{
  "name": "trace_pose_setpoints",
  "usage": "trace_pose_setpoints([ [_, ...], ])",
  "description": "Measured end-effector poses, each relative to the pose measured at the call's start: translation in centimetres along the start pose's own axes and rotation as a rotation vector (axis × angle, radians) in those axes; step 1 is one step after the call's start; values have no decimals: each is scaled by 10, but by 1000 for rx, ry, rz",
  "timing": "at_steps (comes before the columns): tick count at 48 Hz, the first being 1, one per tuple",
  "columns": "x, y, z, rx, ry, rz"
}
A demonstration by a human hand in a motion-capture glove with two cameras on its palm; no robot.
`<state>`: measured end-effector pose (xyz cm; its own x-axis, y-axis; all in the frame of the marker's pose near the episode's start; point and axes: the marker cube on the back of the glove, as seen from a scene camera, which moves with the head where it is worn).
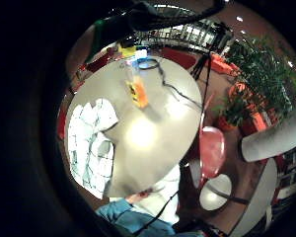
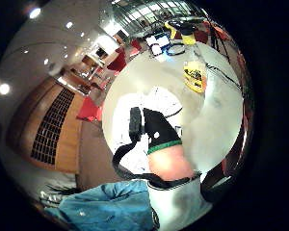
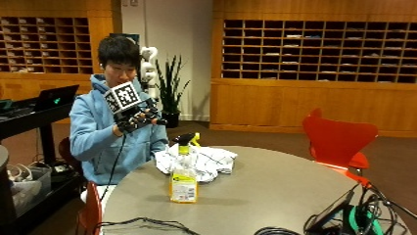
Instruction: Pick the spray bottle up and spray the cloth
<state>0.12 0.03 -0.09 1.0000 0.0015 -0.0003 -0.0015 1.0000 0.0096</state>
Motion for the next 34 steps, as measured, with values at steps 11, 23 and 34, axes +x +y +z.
trace_pose_setpoints([
  [11,18,-3,-7,35,-79,45],
  [23,35,-11,-4,86,-269,165],
  [34,44,-11,13,85,-522,181],
])
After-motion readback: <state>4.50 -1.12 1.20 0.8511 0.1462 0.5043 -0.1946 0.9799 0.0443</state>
